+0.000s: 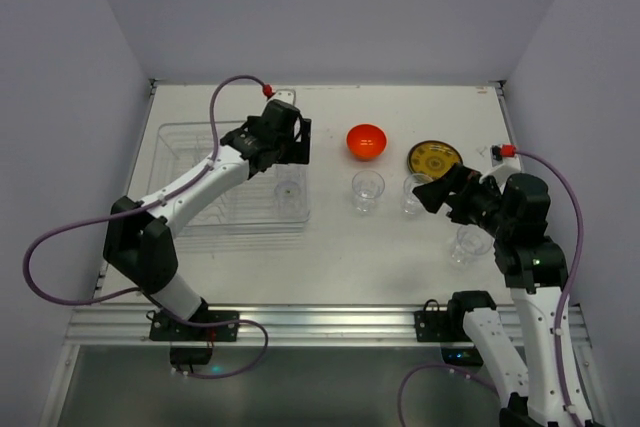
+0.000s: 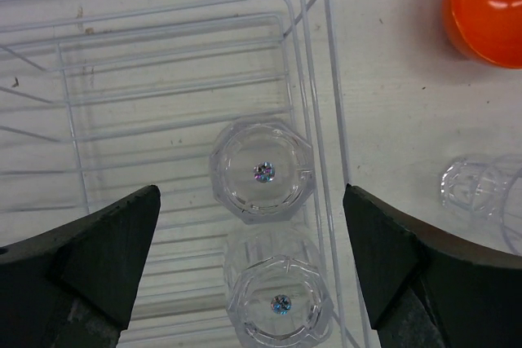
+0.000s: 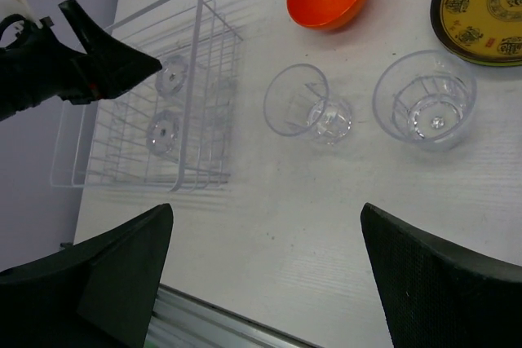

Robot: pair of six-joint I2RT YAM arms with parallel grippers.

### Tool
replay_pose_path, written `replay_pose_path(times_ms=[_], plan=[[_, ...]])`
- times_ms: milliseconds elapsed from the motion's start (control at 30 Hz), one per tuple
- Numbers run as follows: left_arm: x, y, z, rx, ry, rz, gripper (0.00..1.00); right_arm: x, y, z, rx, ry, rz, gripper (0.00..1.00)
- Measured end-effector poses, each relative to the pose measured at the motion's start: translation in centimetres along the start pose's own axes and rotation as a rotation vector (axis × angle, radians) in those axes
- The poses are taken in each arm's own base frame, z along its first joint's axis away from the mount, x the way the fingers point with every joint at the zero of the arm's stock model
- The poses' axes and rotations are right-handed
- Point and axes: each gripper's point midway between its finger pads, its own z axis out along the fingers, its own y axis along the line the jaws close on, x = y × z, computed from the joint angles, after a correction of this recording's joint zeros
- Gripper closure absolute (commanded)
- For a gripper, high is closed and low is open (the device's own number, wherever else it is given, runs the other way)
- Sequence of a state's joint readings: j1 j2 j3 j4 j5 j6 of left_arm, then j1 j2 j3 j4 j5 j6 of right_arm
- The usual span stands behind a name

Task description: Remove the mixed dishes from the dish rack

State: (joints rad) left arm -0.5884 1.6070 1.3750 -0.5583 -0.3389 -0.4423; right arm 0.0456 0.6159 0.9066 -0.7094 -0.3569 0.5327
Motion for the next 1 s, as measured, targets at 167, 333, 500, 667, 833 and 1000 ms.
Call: replay_pose_path(times_ms=[167,333,500,667,833,1000], plan=[[1.3,0.7,1.2,-0.02,0.027,0.0,0.09,0.2,0.8,-0.6,-0.042,-0.001,-0.008,0.01],[1.7,0.1,2.7,-0.004,0.032,-0.004,0.11,0.4,1.3,-1.0,-0.068,-0.001,-0.018,0.01],[3.4,-0.1,4.6,-0.019,0.081,0.006,0.15,0.5,1.3,-1.2,-0.068,-0.002,-0.027,0.01],[4.6,0.6,5.3,-0.051,0.106,0.014,0.18,0.6,1.3,-1.3,-0.072,0.0,-0.034,0.01],[4.5,0.7,5.5,-0.062,0.098,0.009,0.19,0.8,1.5,-1.3,-0.083,0.008,-0.036,0.01],[4.7,0.8,6.0,-0.071,0.098,0.011,0.23,1.3,1.3,-1.2,-0.086,0.023,-0.031,0.01]])
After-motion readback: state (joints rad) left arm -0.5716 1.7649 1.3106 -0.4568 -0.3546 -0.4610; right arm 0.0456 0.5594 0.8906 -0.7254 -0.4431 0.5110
